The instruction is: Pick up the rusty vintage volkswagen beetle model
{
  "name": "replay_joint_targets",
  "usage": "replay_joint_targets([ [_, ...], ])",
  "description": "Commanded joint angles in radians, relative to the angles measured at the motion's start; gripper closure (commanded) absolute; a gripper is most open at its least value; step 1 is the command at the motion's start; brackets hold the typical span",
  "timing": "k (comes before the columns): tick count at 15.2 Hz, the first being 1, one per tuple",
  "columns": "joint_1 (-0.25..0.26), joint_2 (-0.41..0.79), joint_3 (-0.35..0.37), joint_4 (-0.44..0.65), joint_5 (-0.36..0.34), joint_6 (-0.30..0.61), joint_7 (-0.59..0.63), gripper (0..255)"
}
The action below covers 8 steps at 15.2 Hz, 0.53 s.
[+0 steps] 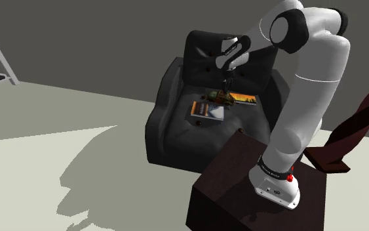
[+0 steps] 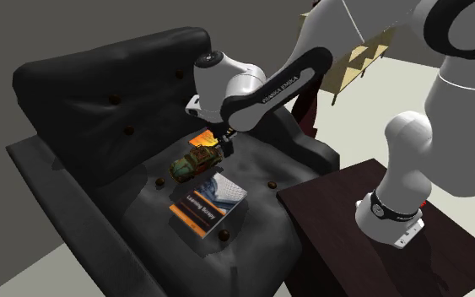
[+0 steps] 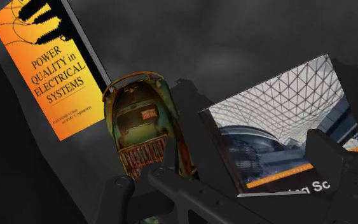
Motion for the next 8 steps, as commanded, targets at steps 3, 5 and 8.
replay_joint_targets([
  [3,-0.050,0.159,0.012,0.129,0.074,0.051,-0.094,0],
  [5,-0.082,0.234,0.025,0.203,0.106,0.063,-0.137,0],
  [8,-0.134,0.346,0.048,0.327,0.147,0.070,-0.193,0],
])
